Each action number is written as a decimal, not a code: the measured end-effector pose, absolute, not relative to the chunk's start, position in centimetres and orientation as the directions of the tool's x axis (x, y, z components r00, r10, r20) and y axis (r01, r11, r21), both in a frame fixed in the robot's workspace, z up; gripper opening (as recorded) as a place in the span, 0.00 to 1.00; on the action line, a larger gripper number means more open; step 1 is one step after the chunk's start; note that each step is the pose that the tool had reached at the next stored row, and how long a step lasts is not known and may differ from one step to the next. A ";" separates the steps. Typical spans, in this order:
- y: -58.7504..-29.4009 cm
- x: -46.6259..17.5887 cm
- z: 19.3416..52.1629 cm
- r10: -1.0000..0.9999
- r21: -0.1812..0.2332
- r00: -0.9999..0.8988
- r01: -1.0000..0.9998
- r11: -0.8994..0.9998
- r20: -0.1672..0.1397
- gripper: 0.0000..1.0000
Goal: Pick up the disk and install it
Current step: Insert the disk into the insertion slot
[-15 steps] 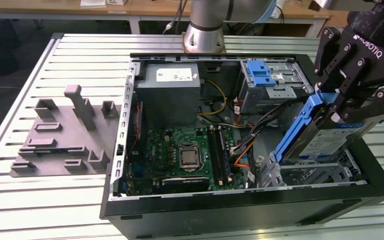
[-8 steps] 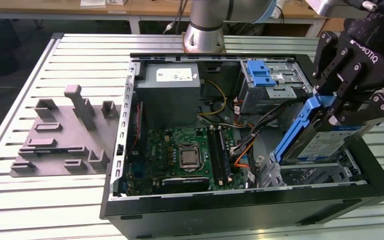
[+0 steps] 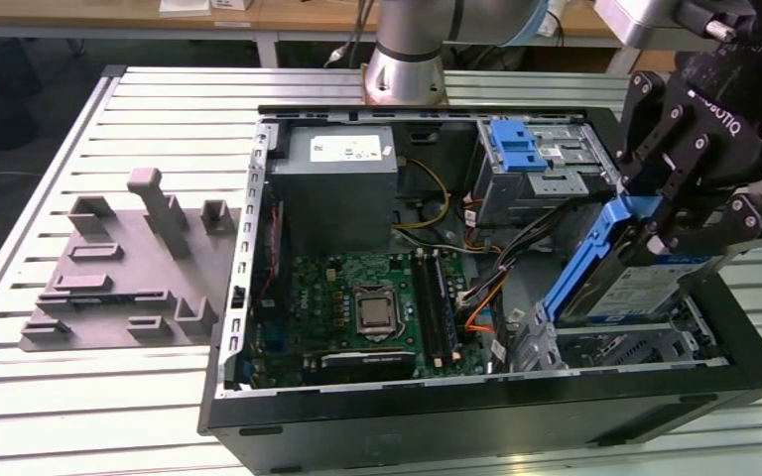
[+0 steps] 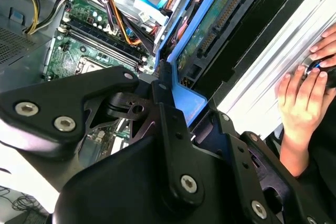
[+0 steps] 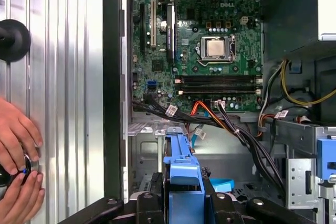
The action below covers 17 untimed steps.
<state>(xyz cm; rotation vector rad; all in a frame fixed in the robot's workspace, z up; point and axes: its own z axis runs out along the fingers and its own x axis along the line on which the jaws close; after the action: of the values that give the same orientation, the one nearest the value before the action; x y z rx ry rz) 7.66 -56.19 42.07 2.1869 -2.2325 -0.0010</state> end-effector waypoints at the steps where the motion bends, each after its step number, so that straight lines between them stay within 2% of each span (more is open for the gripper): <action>1: -56.2 7.7 42.0 -1.000 0.012 -0.021 -1.000 0.021 0.011 0.36; 17: -56.2 7.7 40.3 -1.000 0.012 -0.021 -1.000 0.021 0.011 0.36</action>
<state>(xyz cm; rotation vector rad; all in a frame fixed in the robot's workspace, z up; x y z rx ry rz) 7.66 -56.19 40.34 2.1869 -2.2326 -0.0011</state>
